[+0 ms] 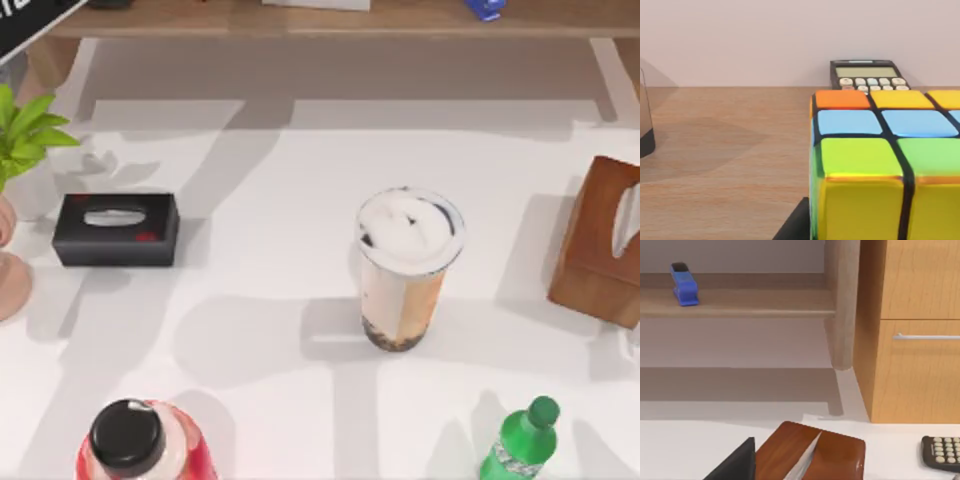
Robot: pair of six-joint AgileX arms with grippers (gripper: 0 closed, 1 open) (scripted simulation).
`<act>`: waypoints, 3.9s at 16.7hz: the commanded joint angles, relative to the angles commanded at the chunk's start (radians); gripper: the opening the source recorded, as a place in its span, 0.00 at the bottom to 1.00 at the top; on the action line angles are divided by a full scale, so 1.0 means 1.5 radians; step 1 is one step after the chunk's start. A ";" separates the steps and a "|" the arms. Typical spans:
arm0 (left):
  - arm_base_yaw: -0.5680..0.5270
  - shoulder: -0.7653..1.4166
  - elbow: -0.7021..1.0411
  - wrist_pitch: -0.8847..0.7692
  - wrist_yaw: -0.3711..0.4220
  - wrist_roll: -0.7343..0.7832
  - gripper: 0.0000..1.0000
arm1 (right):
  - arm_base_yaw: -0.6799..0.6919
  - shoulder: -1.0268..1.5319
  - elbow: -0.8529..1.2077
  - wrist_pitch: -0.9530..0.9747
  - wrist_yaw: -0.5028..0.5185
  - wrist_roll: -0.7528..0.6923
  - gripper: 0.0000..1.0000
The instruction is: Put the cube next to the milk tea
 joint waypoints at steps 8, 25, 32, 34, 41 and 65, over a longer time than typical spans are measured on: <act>0.000 0.000 0.000 0.000 0.000 0.000 0.00 | 0.000 0.000 0.000 0.000 0.000 0.000 1.00; -0.019 -0.104 0.040 -0.173 0.062 0.018 0.00 | 0.000 0.000 0.000 0.000 0.000 0.000 1.00; -0.044 -0.164 -0.080 -0.507 0.199 -0.104 0.00 | 0.000 0.000 0.000 0.000 0.000 0.000 1.00; -0.040 -0.143 -0.147 -0.600 0.234 -0.180 0.00 | 0.000 0.000 0.000 0.000 0.000 0.000 1.00; -0.052 -0.047 -0.311 -0.783 0.285 -0.367 0.00 | 0.000 0.000 0.000 0.000 0.000 0.000 1.00; -0.035 -0.060 -0.322 -0.753 0.276 -0.369 0.00 | 0.000 0.000 0.000 0.000 0.000 0.000 1.00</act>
